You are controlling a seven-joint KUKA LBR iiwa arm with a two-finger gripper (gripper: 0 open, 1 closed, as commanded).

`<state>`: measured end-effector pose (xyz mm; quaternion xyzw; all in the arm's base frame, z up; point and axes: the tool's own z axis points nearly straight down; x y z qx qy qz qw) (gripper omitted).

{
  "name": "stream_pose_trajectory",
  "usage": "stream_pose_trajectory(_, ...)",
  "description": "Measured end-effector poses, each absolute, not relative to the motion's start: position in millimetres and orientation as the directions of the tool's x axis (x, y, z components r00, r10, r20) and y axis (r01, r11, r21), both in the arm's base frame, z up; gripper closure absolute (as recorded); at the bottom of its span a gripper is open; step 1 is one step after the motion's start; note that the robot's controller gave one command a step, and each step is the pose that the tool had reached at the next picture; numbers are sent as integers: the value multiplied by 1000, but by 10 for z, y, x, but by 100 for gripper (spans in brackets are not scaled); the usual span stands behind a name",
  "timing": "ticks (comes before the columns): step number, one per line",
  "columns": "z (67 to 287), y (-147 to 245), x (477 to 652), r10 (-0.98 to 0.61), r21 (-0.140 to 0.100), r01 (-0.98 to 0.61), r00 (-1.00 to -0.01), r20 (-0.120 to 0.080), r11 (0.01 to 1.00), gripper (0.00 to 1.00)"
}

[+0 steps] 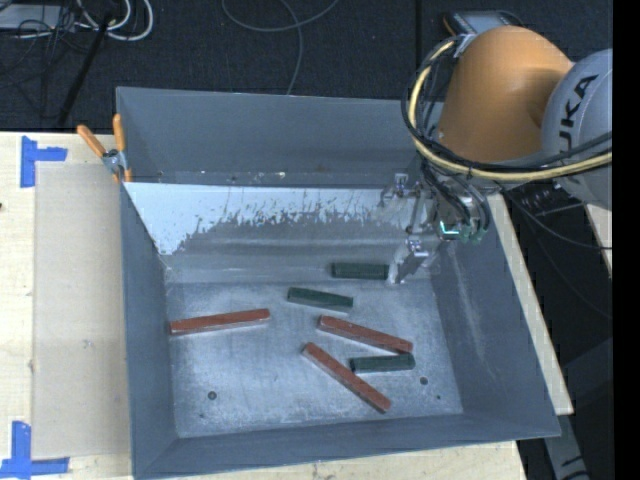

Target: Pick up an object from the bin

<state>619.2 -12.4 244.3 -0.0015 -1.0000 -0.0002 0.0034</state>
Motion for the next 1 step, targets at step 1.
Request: stream_pose_trajectory(1,2484,-124,6206,3,0,3,-1000,0,1000,0)
